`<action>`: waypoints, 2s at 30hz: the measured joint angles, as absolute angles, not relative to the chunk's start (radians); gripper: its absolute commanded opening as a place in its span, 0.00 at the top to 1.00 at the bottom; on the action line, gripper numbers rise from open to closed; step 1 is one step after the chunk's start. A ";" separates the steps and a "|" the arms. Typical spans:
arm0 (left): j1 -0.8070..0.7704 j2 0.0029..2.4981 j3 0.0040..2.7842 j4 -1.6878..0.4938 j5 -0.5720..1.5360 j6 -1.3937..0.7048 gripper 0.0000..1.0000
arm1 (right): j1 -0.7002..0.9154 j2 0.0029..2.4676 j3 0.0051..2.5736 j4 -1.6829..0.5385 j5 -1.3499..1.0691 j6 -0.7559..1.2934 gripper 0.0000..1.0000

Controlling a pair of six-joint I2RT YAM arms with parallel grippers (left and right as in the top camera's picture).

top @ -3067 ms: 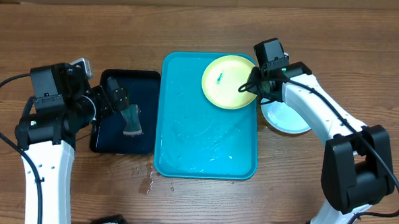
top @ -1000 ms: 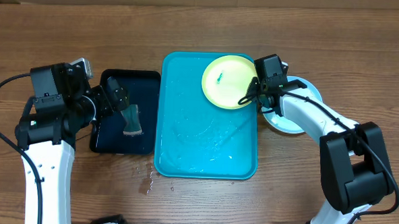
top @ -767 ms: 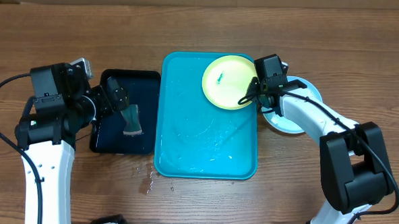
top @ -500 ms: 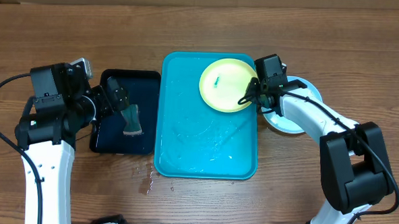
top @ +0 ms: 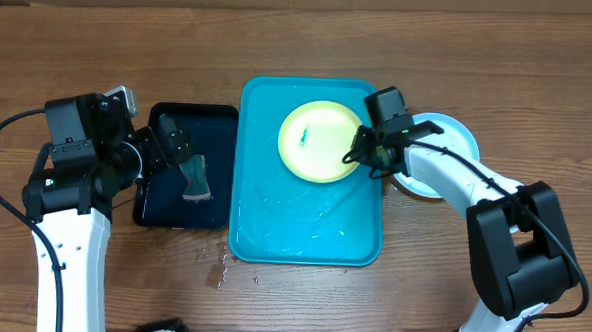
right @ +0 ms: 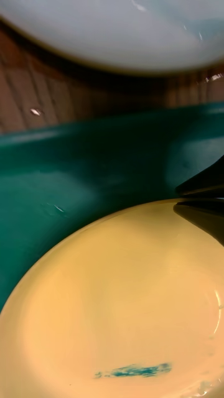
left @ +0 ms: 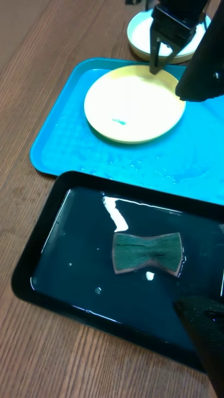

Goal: Clean dirty plates on tray and stack at the side
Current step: 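Drag the yellow plate toward the tray center with the right gripper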

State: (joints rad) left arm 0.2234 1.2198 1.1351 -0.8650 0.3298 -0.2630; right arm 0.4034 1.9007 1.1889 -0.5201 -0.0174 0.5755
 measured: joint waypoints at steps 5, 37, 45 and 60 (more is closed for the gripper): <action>0.223 1.220 1.135 -0.865 0.330 -0.263 0.00 | 0.441 1.901 1.189 -0.562 -0.026 0.576 0.94; 0.223 1.220 1.135 -0.865 0.330 -0.263 0.00 | 0.445 1.899 1.189 -0.635 -0.130 0.465 0.78; 0.223 1.220 1.135 -0.865 0.330 -0.263 0.00 | 0.447 1.899 1.189 -0.645 -0.196 0.538 0.93; 0.223 1.220 1.135 -0.857 0.330 -0.263 0.00 | 0.461 1.899 1.189 -0.643 -0.183 0.552 0.75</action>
State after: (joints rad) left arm 0.2234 1.2198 1.1351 -0.8574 0.3298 -0.2630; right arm 0.4610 1.8992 1.1889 -0.6434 -0.1825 0.5522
